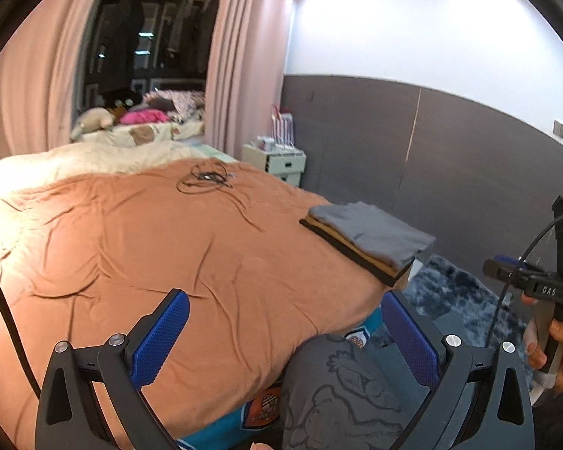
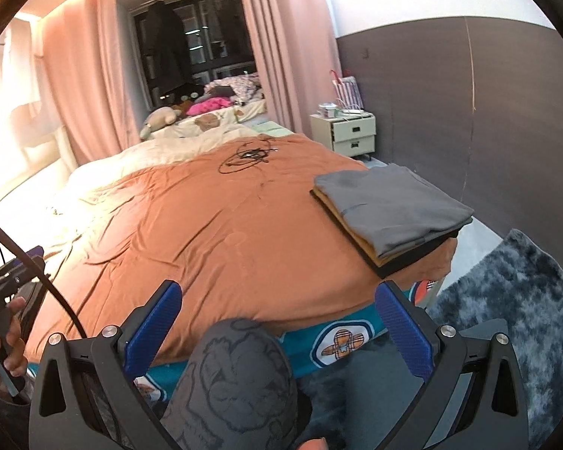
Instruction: Fold small clothes
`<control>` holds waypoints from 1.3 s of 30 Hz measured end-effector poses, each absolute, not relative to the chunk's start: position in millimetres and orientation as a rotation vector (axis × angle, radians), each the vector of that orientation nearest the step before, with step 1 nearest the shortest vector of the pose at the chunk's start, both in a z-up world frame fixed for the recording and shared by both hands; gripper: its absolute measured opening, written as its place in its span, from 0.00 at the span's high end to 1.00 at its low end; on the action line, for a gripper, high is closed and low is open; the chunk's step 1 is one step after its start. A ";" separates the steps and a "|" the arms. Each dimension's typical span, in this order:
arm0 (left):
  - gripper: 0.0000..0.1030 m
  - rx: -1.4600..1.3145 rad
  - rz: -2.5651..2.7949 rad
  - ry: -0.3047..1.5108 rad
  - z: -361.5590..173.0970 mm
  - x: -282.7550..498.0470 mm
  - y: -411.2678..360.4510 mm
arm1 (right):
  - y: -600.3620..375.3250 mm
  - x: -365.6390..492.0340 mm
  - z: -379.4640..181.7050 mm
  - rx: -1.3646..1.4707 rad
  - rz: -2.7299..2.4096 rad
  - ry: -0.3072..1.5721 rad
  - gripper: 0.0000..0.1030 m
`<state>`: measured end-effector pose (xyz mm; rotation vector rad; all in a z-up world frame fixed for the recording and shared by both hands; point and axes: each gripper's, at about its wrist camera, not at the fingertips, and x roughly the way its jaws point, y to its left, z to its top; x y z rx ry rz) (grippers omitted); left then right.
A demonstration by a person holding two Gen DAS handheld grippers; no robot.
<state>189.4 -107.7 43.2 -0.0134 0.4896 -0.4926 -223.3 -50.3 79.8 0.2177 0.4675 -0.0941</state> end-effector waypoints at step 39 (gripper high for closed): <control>0.00 -0.015 -0.352 0.366 30.9 70.4 -80.0 | 12.8 -297.2 41.5 0.097 -0.136 0.335 0.00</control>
